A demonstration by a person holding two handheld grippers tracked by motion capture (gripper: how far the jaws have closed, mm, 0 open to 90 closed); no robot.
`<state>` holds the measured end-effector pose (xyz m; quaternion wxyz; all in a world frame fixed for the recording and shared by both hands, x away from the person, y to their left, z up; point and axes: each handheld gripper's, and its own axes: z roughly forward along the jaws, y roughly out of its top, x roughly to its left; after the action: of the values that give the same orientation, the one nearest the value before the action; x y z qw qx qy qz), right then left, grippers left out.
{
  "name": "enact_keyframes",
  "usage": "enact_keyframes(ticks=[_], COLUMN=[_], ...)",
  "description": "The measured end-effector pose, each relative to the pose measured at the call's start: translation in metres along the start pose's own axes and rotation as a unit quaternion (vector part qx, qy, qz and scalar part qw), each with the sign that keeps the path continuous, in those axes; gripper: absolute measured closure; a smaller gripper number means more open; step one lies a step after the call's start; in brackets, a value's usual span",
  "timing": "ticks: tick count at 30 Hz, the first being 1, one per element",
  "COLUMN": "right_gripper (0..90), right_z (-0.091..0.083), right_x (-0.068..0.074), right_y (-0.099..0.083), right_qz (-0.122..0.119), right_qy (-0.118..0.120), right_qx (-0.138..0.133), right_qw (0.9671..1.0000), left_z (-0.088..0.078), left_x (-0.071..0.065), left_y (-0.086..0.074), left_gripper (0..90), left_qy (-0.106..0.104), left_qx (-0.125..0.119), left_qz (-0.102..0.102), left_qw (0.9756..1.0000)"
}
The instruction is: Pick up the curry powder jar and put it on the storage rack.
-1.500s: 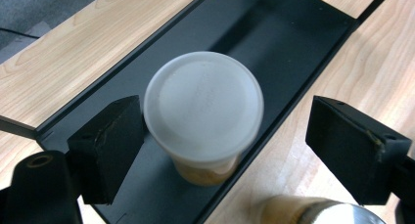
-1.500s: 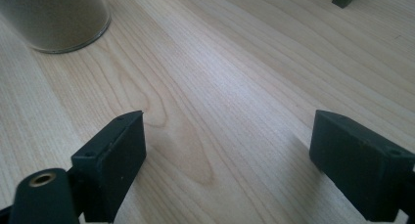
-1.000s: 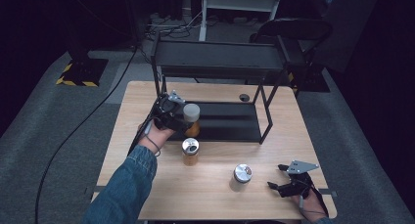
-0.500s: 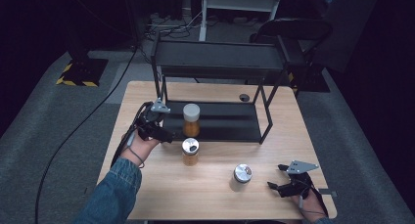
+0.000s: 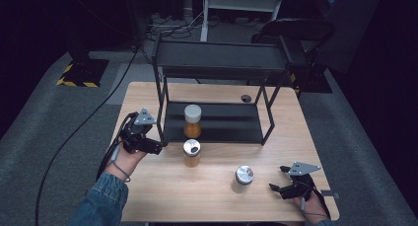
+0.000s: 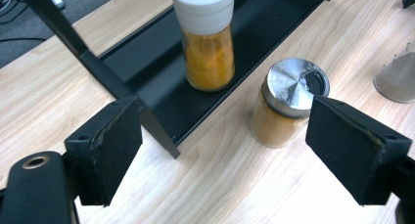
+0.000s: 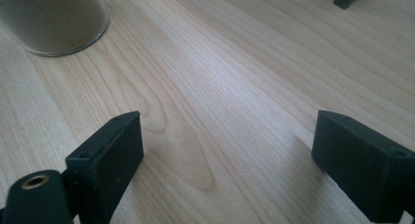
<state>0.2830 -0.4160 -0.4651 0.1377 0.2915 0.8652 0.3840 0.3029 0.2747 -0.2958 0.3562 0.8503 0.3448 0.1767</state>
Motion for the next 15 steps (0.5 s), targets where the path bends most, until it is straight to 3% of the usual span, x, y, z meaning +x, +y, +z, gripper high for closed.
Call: enact_keyframes(ticks=[15], right_gripper=[11.5], right_z=[0.0], right_x=[0.0], right_y=[0.0], right_qz=[0.0], right_qy=[0.0], right_qx=[0.0], right_qw=[1.0], left_z=[-0.006], left_x=[-0.001], left_y=[-0.043], left_gripper=[13.8], left_qy=[0.007], left_qx=[-0.005], left_qz=[-0.015], left_qw=[0.9998])
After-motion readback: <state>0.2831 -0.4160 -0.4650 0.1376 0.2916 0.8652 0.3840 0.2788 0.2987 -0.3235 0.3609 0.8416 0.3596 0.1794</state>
